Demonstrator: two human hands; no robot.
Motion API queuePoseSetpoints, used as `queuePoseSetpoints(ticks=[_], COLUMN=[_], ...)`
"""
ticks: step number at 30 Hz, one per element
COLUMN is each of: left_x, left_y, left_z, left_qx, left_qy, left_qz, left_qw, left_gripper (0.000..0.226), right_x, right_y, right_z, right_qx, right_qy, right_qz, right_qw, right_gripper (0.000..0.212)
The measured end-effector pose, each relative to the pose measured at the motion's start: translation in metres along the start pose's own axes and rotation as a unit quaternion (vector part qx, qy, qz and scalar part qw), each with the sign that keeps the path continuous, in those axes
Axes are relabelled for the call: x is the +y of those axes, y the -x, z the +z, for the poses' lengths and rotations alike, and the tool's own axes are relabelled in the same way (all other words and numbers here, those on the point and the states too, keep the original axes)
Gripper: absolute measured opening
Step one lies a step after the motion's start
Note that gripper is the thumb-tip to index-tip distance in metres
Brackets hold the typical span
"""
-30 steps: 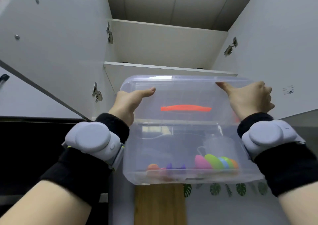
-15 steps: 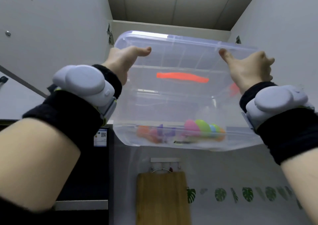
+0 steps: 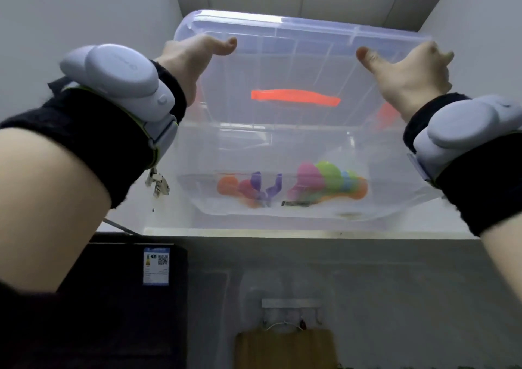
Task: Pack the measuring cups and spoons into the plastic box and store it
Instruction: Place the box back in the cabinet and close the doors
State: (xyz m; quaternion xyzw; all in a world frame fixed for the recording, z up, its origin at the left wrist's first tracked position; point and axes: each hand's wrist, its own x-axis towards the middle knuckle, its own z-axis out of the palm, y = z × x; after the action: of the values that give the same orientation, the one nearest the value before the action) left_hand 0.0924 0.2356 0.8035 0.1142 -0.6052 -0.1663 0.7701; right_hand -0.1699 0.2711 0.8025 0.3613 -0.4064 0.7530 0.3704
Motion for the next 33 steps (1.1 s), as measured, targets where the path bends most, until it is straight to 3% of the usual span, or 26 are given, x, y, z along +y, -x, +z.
queuePoseSetpoints(ticks=[7,18,25,30,33], left_x=[-0.036,-0.113,-0.152,-0.177,-0.194], left_y=[-0.021,-0.038,-0.057,-0.041,-0.023], left_z=[0.020,0.045,0.057,0.068,0.073], left_qx=[0.002,0.017,0.022,0.037,0.025], left_qy=[0.002,-0.025,-0.238,-0.369,-0.458], left_qz=[-0.014,-0.027,0.017,0.062,0.127], left_qw=[1.000,0.999,0.971,0.927,0.880], left_gripper=[0.086,0.094,0.092,0.078,0.079], right_x=[0.025,0.084,0.111,0.127,0.138], right_y=[-0.011,0.006,0.020,0.039,0.055], right_z=[0.033,0.084,0.110,0.123,0.127], right_qx=[-0.004,-0.010,-0.048,-0.087,-0.110], right_qy=[0.015,0.064,0.120,0.146,0.161], right_qz=[-0.001,-0.031,-0.101,-0.131,-0.158], right_qw=[1.000,0.997,0.986,0.977,0.968], right_gripper=[0.106,0.093,0.078,0.078,0.080])
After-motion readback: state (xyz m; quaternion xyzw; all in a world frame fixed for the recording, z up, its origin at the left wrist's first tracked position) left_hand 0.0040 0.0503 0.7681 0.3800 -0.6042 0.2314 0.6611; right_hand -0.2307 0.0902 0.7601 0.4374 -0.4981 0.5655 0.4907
